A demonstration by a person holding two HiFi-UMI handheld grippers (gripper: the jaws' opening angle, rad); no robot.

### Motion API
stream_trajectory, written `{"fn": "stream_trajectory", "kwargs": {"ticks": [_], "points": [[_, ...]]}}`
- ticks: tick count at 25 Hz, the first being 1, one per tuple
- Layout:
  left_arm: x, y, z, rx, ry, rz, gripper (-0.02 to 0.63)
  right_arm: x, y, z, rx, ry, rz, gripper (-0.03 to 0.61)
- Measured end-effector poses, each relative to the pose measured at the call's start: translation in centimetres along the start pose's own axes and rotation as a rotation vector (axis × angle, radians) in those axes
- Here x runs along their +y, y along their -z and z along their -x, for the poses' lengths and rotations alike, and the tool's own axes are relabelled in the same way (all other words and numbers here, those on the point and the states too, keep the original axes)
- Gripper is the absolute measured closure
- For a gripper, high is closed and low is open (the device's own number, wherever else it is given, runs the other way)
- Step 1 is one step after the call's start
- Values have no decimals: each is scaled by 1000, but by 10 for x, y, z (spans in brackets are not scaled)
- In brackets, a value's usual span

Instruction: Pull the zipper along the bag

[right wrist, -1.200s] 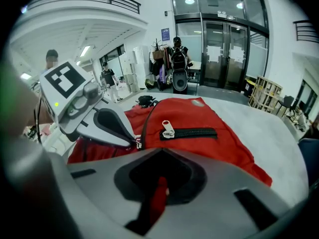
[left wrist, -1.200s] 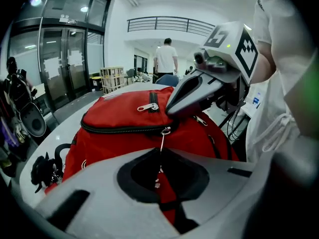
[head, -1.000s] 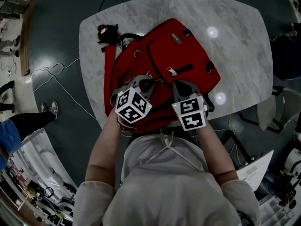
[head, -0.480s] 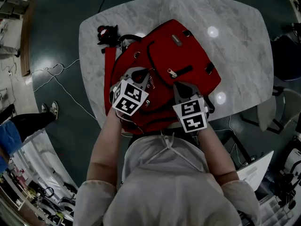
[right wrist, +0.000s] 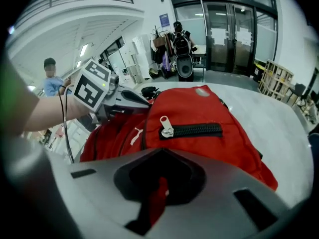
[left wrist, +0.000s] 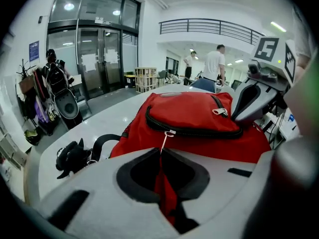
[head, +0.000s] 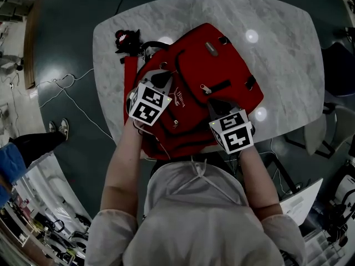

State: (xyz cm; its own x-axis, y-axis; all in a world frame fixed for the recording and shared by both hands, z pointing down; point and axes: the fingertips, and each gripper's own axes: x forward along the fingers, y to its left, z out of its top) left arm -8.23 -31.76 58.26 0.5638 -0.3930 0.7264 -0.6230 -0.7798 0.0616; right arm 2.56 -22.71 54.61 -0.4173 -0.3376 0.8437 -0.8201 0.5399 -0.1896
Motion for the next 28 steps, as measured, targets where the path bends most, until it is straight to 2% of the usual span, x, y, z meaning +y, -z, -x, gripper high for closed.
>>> {"fn": "stream_trajectory", "kwargs": {"ticks": [5, 28], "points": [[19, -4, -8, 11, 3, -3, 590, 1, 0, -1, 70, -99, -55, 552], [55, -46, -45, 63, 31, -180, 583, 1, 2, -7, 86, -157, -82, 552]]}}
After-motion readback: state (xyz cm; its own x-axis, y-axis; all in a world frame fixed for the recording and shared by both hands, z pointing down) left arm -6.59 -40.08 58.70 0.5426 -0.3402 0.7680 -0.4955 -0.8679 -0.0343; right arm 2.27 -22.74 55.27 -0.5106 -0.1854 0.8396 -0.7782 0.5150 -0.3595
